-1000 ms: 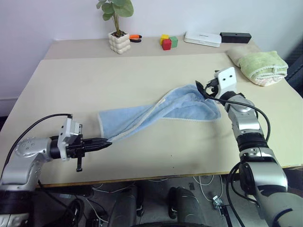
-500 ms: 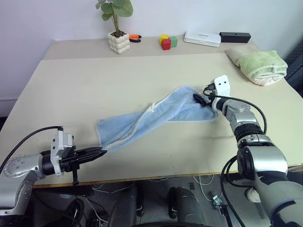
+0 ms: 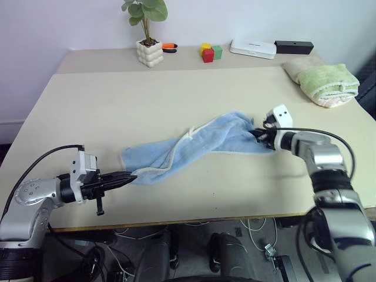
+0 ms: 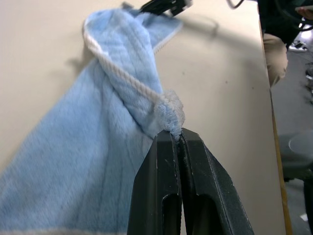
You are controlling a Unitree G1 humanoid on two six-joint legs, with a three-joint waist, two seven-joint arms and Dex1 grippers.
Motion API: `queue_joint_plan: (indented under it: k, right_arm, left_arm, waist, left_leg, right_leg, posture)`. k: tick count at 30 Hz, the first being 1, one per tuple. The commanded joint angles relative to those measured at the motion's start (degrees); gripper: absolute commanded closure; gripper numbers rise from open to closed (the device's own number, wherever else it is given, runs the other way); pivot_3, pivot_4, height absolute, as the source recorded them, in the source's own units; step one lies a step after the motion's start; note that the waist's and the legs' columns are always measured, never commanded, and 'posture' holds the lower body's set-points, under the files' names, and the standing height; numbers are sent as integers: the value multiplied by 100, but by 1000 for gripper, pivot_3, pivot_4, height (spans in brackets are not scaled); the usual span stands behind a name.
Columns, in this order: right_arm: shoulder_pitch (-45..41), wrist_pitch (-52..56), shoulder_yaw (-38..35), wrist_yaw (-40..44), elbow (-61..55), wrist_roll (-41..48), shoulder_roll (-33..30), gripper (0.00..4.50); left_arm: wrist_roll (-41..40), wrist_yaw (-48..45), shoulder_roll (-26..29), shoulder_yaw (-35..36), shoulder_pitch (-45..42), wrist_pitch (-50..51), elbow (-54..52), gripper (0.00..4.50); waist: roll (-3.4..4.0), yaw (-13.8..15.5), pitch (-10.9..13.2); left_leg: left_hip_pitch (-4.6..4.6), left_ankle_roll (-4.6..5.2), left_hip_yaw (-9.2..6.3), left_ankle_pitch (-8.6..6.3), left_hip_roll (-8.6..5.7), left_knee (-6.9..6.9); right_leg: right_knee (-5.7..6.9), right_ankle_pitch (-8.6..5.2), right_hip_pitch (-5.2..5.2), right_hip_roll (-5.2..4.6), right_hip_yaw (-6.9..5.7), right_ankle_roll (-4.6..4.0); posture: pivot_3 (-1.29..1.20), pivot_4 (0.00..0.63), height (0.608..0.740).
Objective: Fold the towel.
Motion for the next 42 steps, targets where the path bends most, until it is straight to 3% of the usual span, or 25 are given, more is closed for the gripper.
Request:
queue_joint_plan:
  k: [1,3,7,8,10,17,24,33,42]
  right_arm:
    - [678,571,96,723,-1475,346,-670,4455]
    - [1013,535,128,923,-1993,399,-967,4455]
    - [1087,59,154,937,-1974,293,-1095,4455]
    - [1047,79,53,991,-1934,423,-1059,4210]
    - [1001,25,14,1005,-1894,441,-1089,3615]
    - [435,-132,-220,864,-1325,392,-1393,203]
    - [-24,-599,-179,578,-665,206,-1318,203]
    - [-1237,-817,-323,-877,965,183,320,203]
    - [-1650,-1259,261,-1064,2137,-522,440,203]
  left_arm:
    - [15,-80,122,96,-113,-125,38,4500]
    - [29,-90,124,67,-153,-144,76,4500]
    - [62,-68,100,-36,-262,-134,102,4500]
    - [76,-77,99,-64,-280,-137,100,4500]
    - [74,-84,96,-85,-306,-115,86,4500]
    - [92,-80,120,-92,-328,-83,59,4500]
    - [105,-30,96,-151,-338,-69,-8,4500]
    - [144,40,66,-252,-412,-101,-58,4500]
    - [183,153,40,-290,-374,-94,-170,4500]
  waist:
    - [2,3,1]
    - [0,-9,0]
    - [1,-57,1]
    - [2,-45,1]
    - [1,-33,2]
    - [1,-18,3]
    - [1,-27,3]
    - [2,-24,5]
    - [3,-63,6]
  left_leg:
    - [0,0,-1,-3,1,0]
    - [-1,-12,-2,-10,1,0]
    - [0,-14,3,-12,11,0]
    - [0,-14,4,-12,11,0]
    - [-1,-14,4,-12,11,0]
    - [-9,-12,4,-12,5,2]
    - [-10,-12,5,-12,8,1]
    - [-15,-25,13,15,13,0]
    - [-19,-20,13,14,3,2]
  right_leg:
    - [-2,-1,-1,0,0,-1]
    - [-5,-8,-4,-3,0,-13]
    - [-17,-9,-6,1,1,-18]
    - [-17,-9,-7,2,1,-18]
    - [-17,-9,-9,2,0,-18]
    - [-25,-8,-22,-2,-1,-18]
    - [-25,-7,-10,1,-1,-17]
    - [-5,5,-18,8,0,-6]
    - [-5,4,-20,5,3,-3]
  posture:
    - [0,150,740]
    - [0,150,740]
    - [0,150,740]
    - [0,150,740]
    - [0,150,740]
    - [0,150,740]
    - [0,150,740]
    - [0,150,740]
    - [0,150,740]
